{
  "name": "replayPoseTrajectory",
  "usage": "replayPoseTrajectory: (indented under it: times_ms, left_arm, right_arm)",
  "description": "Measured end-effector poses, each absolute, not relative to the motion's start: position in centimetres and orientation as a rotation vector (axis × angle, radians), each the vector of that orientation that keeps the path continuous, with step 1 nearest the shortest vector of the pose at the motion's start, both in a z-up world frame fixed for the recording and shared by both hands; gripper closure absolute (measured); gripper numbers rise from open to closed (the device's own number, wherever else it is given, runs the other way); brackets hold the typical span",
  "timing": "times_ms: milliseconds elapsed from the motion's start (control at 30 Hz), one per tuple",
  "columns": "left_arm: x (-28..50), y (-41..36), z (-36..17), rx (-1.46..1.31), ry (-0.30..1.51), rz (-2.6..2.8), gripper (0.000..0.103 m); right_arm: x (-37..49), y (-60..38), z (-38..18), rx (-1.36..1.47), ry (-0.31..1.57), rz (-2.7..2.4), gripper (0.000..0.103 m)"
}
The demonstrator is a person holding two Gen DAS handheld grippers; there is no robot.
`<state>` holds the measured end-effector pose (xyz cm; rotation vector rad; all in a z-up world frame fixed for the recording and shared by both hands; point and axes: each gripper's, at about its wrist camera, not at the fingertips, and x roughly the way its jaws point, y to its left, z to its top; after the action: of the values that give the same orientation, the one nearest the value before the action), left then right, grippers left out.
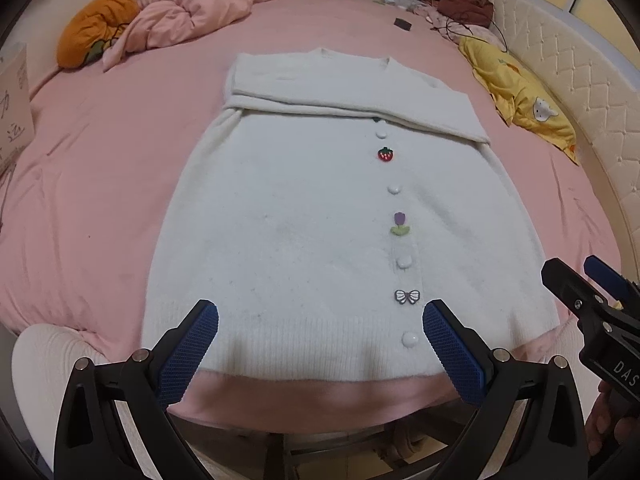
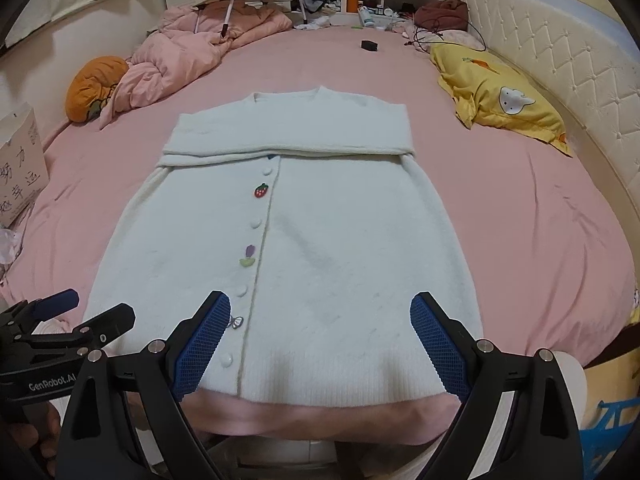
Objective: Fold clothes
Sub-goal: 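Move both grippers down to the ribbed hem of the cardigan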
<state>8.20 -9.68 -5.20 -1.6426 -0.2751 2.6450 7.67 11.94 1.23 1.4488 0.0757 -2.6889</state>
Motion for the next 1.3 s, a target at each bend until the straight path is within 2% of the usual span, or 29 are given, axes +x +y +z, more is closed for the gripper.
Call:
replayPoseTrajectory:
  times_ms: [167, 367, 433, 500, 567, 700, 833, 900, 1067, 1133, 1200, 1300]
  left_arm:
    - [8.1, -10.1, -5.5, -1.651, -0.272, 2.629, 0.0]
    - [6.7, -14.0, -7.3, -1.702, -0.435, 2.498, 0.0]
    - [6.0, -16.2, -7.9, -1.744, -0.44, 2.515, 0.0]
    - [5.3, -18.5, -8.5, -1.792, -0.458, 2.524, 0.0]
    - [4.7, -21.6, -9.6, -1.837, -0.578, 2.446, 0.0]
    - [4.4, -26.7, -12.1, -1.854, -0.882, 2.204, 0.0]
    - [4.5, -27.9, -14.8, -1.859, -1.015, 1.982, 0.0]
    - [4.6, -27.5, -16.0, -1.877, -1.035, 1.916, 0.0]
    - [5.4, -25.0, -18.0, -1.898, -1.059, 1.86, 0.001]
    - [5.4, -24.9, -17.8, -1.855, -1.12, 1.831, 0.0]
    - [5.4, -24.5, -17.6, -1.809, -1.18, 1.787, 0.0]
    - [5.2, -23.3, -17.8, -1.844, -1.131, 1.772, 0.0]
  right_arm:
    - [7.5, 12.3, 1.1, 1.461, 0.059, -2.673, 0.011]
    - [6.2, 13.5, -0.4, 1.506, 0.04, -2.6, 0.011]
    - [4.9, 14.8, -1.6, 1.555, -0.043, -2.479, 0.011]
    - [3.2, 18.0, -3.6, 1.648, -0.303, -2.308, 0.011]
    - [1.6, 21.7, -5.6, 1.748, -0.552, -2.178, 0.011]
    - [-0.6, 28.8, -7.8, 1.905, -0.694, -2.163, 0.011]
    - [-1.2, 34.6, -10.2, 1.975, -0.98, -2.027, 0.011]
    - [-1.3, 35.9, -11.6, 2.015, -1.065, -1.937, 0.011]
    - [-1.1, 36.1, -13.2, 2.038, -1.054, -1.958, 0.01]
    - [-1.0, 35.8, -13.0, 2.024, -1.047, -1.96, 0.01]
    - [-0.9, 35.5, -13.3, 1.97, -1.139, -1.854, 0.01]
    - [-0.5, 34.8, -14.3, 1.978, -1.18, -1.769, 0.01]
